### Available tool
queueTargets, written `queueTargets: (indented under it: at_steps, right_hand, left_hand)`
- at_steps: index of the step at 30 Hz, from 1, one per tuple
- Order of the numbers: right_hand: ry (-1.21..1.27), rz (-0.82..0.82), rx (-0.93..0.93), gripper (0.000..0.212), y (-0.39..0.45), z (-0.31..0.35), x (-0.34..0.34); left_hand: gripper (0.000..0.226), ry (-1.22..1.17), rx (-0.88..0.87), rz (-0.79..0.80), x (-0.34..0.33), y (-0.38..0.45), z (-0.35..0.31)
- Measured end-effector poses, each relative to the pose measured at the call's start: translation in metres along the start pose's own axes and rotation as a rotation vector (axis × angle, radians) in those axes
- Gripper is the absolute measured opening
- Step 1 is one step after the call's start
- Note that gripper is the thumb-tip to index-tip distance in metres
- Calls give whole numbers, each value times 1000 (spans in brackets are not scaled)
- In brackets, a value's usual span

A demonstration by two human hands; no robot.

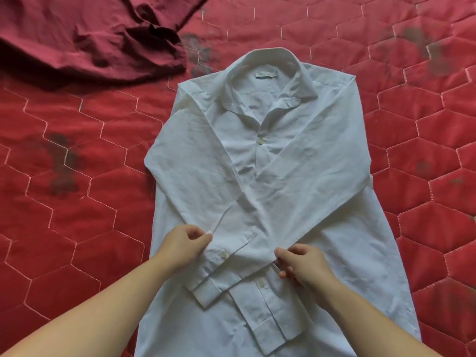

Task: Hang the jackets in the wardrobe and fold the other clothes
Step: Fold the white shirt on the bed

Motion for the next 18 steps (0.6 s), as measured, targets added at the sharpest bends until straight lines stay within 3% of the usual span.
queueTargets:
  at_steps: [4, 7, 9, 11, 13, 15, 18]
  right_hand:
    - [-207, 18, 21, 33, -5, 18, 5]
    - [-613, -339, 328, 52, -3, 64, 29]
    - [-645, -519, 576, 47, -2, 105, 42]
    - [-697, -517, 729, 28, 10, 145, 45]
    - [-857, -446, 745, 4, 32, 179, 46]
    - [-1071, -359, 702, 19, 59, 203, 48]
    - [-1237, -341, 710, 21, 83, 240, 46]
  left_hand:
    - [17, 291, -155, -161, 10, 9, -33]
    - [30, 439, -416, -171, 1, 23, -78]
    - [45, 541, -561, -108, -11, 38, -108]
    - [59, 675, -629, -9, -24, 58, -133]
    - [67, 759, -616, 52, -30, 80, -150]
    - [72, 776, -542, 58, -27, 103, -160]
    - [72, 769, -473, 7, -12, 138, -175]
Point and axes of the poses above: each hand's wrist, its own y-axis towards the middle knuckle, its own x-axis out of the back of the hand, z = x × y, the point moved 5 cm from there along y, towards the middle knuckle, and after that the axes turned 6 degrees about -x, right-handed, at the moved point
